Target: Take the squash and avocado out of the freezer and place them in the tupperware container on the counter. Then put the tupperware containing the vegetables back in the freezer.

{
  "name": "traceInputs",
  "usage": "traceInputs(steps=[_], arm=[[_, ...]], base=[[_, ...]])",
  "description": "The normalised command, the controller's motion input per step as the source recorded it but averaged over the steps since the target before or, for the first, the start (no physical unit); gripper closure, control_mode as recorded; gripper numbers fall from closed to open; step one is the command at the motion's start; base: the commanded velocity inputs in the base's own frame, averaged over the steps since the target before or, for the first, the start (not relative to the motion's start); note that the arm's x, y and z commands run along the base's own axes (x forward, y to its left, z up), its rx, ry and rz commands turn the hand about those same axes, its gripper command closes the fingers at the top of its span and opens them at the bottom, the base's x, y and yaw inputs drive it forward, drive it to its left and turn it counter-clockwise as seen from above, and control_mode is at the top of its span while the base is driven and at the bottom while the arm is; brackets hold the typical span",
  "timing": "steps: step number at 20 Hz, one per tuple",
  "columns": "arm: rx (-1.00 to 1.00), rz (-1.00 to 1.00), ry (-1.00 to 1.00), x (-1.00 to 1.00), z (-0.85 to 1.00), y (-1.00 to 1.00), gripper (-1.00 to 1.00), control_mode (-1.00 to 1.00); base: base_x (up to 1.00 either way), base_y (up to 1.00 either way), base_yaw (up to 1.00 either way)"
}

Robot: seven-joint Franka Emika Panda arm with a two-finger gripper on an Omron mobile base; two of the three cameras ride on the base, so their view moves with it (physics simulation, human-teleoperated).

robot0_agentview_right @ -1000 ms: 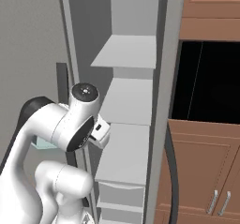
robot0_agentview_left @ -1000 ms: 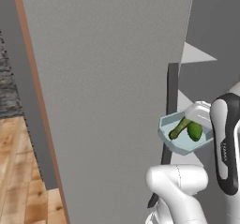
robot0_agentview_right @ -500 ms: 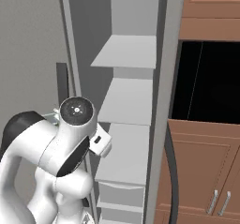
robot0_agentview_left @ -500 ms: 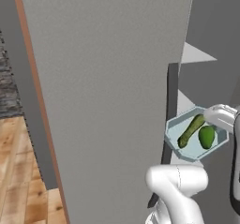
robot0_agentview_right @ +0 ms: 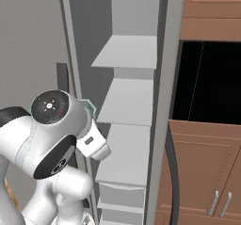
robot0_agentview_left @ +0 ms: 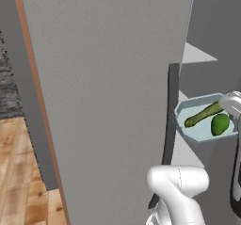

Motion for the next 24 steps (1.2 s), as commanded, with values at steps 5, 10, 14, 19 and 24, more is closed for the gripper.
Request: traceInputs(steps=[5,10,14,19,24], arm=[[0.22,-0.32,0.00,-0.37,0.59,-0.33,1.00,-1.00],[0.26,-0.29,0.00,-0.06,0.49,-0.06,1.00,-1.00],[0.17,-0.35,0.00,0.26,0.33,0.00,1.00,-1.00],[0.13,-0.30,0.00,0.35,0.16,0.00,1.00,-1.00],[0.11,-0.17,-0.08,0.50,0.00,0.00,1.00,-1.00]], base=[[0.00,0.00,0.00],[0.00,0.00,0.00],[0.00,0.00,0.00],[0.00,0.00,0.00],[0.00,0.00,0.00]])
